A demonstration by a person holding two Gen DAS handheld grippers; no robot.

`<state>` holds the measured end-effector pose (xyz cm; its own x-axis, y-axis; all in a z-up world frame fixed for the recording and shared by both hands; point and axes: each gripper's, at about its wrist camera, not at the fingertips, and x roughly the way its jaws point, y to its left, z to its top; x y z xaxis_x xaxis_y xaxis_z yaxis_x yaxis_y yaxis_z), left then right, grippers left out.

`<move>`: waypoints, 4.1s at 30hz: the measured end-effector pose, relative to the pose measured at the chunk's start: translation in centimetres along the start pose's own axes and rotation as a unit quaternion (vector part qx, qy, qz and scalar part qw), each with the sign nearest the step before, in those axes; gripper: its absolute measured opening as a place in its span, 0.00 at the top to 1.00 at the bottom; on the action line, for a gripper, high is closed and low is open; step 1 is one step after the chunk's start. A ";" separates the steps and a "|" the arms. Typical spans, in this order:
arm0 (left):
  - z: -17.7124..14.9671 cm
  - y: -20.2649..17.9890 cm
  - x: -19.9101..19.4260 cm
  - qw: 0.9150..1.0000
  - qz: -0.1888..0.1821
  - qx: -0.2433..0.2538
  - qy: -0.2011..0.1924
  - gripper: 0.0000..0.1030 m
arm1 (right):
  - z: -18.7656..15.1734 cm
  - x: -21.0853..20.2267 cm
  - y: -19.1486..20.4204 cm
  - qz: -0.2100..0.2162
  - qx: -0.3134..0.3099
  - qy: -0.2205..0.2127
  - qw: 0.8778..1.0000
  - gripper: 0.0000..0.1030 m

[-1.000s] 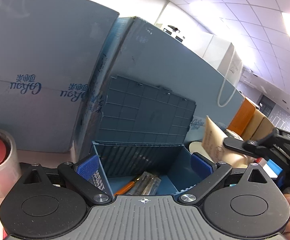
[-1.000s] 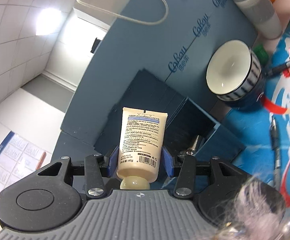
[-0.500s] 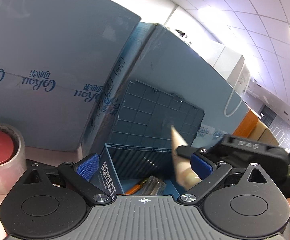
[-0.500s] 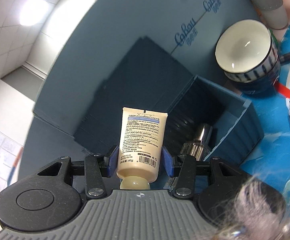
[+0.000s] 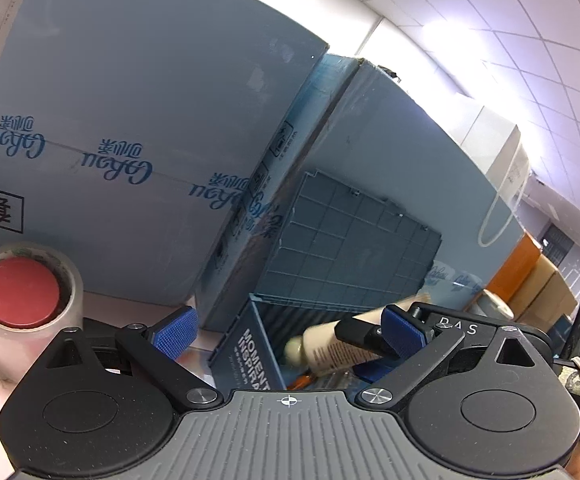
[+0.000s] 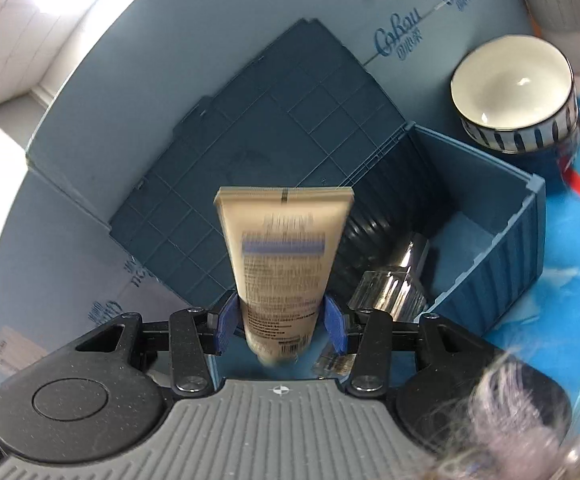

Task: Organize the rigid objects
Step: 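Lift the cream tube with the right gripper and carry it over the box, then open the right gripper to drop the cream tube into the box, then move the left gripper to the silver pen on the mat and grasp it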

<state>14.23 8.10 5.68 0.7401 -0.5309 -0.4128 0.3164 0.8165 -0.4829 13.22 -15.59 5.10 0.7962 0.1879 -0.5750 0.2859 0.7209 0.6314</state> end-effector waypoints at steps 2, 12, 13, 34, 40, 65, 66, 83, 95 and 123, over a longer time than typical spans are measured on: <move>-0.1 -0.1 0.0 1.000 0.002 0.008 0.001 0.03 | 0.0 0.0 0.2 -0.011 -0.015 0.003 1.000 0.58; 0.0 -0.7 -0.4 0.999 0.005 0.031 -0.006 0.03 | 0.5 0.3 1.5 -0.021 -0.094 0.055 0.994 0.62; -0.1 -0.7 -0.4 0.999 0.004 0.032 -0.005 0.03 | 0.7 0.2 1.4 -0.023 -0.092 0.055 0.994 0.62; -0.5 -2.7 -0.9 0.997 -0.042 0.064 -0.013 0.03 | 1.3 -4.0 -0.8 0.004 -0.071 0.009 0.997 0.38; -1.2 -5.3 -1.9 0.992 -0.071 0.103 -0.017 0.03 | 1.1 -8.9 -2.0 0.035 -0.079 -0.050 0.995 0.23; -8.6 -16.1 2.3 0.980 -0.120 0.152 0.042 0.03 | -0.3 -16.6 -18.1 -0.005 0.004 -0.199 0.980 0.07; -8.8 -16.1 2.5 0.980 -0.118 0.154 0.048 0.03 | -0.3 -16.6 -18.7 -0.009 0.009 -0.205 0.979 0.07; -13.7 -19.2 8.9 0.959 -0.100 0.234 0.123 0.14 | -1.1 -15.8 -25.1 0.001 0.103 -0.242 0.965 0.05; -15.3 -20.1 13.5 0.944 -0.049 0.267 0.185 0.51 | -1.4 -15.9 -25.0 0.015 0.100 -0.232 0.967 0.05; -13.4 -18.5 7.1 0.957 -0.122 0.233 0.123 0.88 | -1.8 -15.8 -25.2 0.029 0.100 -0.227 0.968 0.05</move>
<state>5.66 -13.77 1.33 0.4670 -0.7084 -0.5292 0.7344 0.6441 -0.2141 -7.52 -35.51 -2.69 0.9531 -0.1217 -0.2771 0.2960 0.5657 0.7697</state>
